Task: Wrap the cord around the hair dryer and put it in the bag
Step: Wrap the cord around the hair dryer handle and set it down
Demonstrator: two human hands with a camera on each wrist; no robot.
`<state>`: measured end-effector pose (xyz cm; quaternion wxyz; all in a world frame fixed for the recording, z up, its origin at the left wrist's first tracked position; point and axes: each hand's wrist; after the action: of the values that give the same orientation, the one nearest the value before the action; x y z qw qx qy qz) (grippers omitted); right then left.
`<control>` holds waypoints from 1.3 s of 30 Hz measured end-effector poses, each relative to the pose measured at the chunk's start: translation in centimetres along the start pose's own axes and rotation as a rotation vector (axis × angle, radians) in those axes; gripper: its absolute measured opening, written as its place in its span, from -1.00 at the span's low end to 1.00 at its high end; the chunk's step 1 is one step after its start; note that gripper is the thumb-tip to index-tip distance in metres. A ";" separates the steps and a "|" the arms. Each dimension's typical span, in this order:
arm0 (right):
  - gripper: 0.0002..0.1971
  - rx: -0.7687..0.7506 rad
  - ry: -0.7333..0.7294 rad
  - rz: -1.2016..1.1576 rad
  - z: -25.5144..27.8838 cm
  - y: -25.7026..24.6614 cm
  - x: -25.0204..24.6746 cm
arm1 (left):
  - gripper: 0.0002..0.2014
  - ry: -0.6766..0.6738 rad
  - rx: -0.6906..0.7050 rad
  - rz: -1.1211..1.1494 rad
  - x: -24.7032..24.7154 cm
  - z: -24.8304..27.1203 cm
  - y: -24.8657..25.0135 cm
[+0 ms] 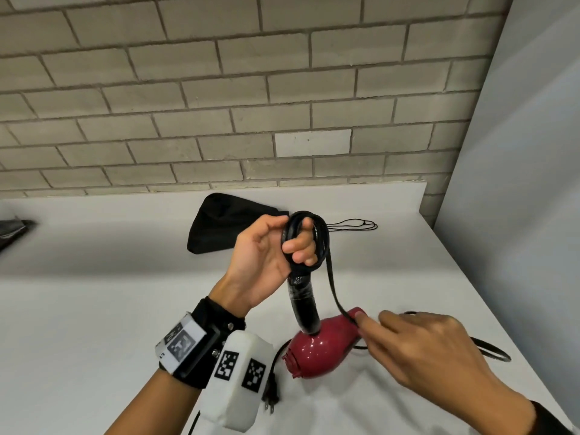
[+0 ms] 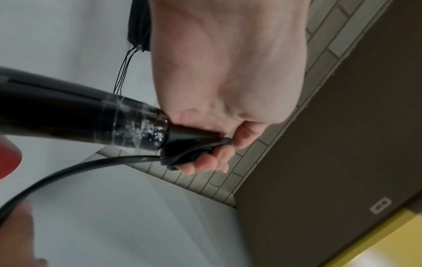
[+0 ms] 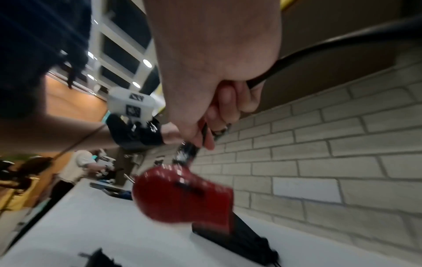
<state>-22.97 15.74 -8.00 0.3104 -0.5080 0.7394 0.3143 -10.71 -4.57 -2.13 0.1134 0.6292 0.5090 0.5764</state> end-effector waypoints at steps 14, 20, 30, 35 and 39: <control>-0.88 -0.131 0.092 -0.255 -7.3 -2.1 -4.2 | -0.51 -0.083 -0.144 -0.438 3.1 2.5 -2.9; -0.50 0.327 -0.197 -0.697 -9.2 -0.9 -4.4 | -0.29 -0.163 -0.120 -0.591 3.5 2.7 -3.1; -0.63 0.361 -0.689 -1.233 -7.0 0.1 -2.0 | -0.49 -0.088 -0.048 -0.364 2.4 2.9 -1.8; -0.73 0.404 -0.574 -1.181 -7.1 0.1 -2.0 | -0.47 -0.094 -0.048 -0.401 2.6 2.5 -1.6; -0.87 0.431 -0.502 -1.154 -7.5 -0.3 -2.0 | -0.46 -0.083 -0.050 -0.424 2.6 2.2 -1.3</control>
<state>-23.20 10.94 -1.94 0.6863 -0.6604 0.3003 0.0514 -10.02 -0.97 -2.17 0.2687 0.5281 0.6105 0.5256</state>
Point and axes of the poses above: each hand's wrist, its own z-axis away from the middle knuckle, its own x-axis out of the palm, y = z × x, and after that the axes turned 14 degrees about x, right-handed
